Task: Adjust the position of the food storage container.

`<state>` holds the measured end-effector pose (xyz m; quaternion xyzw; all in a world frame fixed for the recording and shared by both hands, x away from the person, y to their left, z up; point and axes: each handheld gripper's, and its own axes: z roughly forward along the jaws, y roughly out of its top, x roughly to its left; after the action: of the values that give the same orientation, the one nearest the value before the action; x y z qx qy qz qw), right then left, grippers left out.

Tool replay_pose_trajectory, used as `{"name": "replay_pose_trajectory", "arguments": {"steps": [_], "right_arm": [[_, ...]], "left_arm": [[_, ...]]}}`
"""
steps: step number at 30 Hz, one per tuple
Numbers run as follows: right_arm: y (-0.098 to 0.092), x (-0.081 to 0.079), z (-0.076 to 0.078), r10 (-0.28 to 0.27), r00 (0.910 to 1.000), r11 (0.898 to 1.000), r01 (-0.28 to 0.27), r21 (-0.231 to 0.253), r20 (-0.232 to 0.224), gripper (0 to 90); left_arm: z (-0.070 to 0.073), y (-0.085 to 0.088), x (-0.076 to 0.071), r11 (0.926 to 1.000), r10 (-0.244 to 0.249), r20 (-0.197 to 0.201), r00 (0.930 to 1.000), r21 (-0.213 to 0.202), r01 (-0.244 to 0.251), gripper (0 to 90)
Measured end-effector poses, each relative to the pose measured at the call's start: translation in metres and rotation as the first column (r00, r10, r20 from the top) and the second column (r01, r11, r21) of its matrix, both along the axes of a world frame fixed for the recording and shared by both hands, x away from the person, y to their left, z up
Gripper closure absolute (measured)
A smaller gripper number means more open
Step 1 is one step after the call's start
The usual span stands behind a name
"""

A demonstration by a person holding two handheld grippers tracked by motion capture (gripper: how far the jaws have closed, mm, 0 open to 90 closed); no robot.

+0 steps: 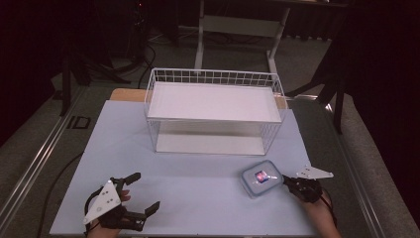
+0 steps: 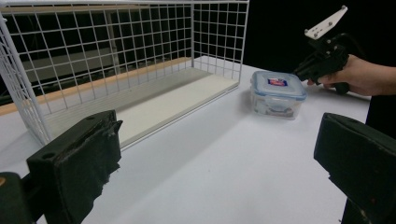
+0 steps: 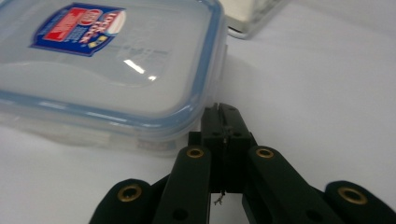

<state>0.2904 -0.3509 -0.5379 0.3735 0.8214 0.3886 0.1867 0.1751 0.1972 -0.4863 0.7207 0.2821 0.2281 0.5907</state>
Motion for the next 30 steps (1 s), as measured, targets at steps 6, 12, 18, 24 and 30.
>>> {"name": "replay_pose_trajectory", "arguments": {"steps": [6,12,18,24,30], "right_arm": [[0.021,0.0,0.002,0.091,0.9957,0.996,-0.091,-0.004,-0.013,90.0],[0.039,0.0,0.005,0.153,0.9876,0.988,-0.154,0.001,-0.033,90.0],[0.06,-0.004,0.005,0.222,0.974,0.975,-0.222,0.002,-0.043,90.0],[0.074,-0.007,0.005,0.265,0.9629,0.964,-0.266,0.005,-0.048,90.0],[0.092,-0.01,0.007,0.317,0.9469,0.948,-0.318,0.007,-0.052,90.0]], "left_arm": [[-0.001,-0.001,0.001,1.0,-0.003,-0.003,1.0,-0.001,0.003,1.5],[-0.001,-0.002,0.001,1.0,-0.007,-0.004,1.0,0.004,0.007,1.5],[-0.001,-0.002,0.001,1.0,-0.006,-0.008,1.0,0.004,0.006,1.5],[-0.002,-0.003,0.002,0.9999,-0.01,-0.012,0.9999,0.012,0.01,1.5],[-0.003,-0.004,0.002,0.9998,-0.011,-0.014,0.9998,0.015,0.011,1.5]]}}
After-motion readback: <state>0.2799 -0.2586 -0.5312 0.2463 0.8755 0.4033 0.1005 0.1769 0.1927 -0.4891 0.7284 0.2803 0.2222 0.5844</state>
